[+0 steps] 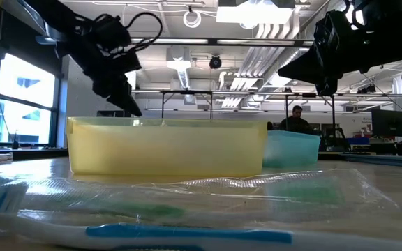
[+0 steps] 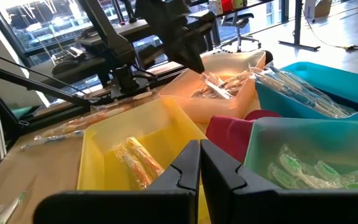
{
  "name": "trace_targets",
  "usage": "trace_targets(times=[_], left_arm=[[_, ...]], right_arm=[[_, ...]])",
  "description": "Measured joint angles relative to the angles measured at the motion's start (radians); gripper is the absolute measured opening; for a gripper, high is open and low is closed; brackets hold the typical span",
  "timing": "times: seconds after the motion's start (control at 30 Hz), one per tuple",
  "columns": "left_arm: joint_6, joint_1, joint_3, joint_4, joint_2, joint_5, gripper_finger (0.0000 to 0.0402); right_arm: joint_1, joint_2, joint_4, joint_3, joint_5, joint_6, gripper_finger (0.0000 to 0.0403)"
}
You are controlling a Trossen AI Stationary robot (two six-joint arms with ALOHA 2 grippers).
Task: Pick & Place Toothbrushes
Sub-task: Put the green toothbrush into the green bin
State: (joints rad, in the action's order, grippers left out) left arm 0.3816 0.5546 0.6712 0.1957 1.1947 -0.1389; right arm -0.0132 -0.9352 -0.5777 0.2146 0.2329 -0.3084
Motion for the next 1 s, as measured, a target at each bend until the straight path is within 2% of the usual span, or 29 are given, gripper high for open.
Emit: trace_targets(times=[0.43, 0.83, 0.9, 1.0], left_arm=[[-0.250, -0.241, 0.000, 0.020, -0.162, -0.022, 0.0001], [-0.518, -0.486, 0.000, -0.059, -0.176, -0.023, 0.0002], [-0.522, -0.537, 0.000, -0.096, -0.176, -0.008, 0.0001], [-0.522, -0.625, 0.000, -0.157, -0.177, 0.074, 0.0001]], right_arm=[[0.000, 0.000, 0.000, 0.000, -0.004, -0.004, 0.0005], [0.000, 0.000, 0.000, 0.000, -0.033, -0.010, 0.0005], [0.000, 0.000, -0.001, 0.000, -0.033, -0.012, 0.0005], [0.000, 0.000, -0.001, 0.000, -0.032, -0.012, 0.0005]])
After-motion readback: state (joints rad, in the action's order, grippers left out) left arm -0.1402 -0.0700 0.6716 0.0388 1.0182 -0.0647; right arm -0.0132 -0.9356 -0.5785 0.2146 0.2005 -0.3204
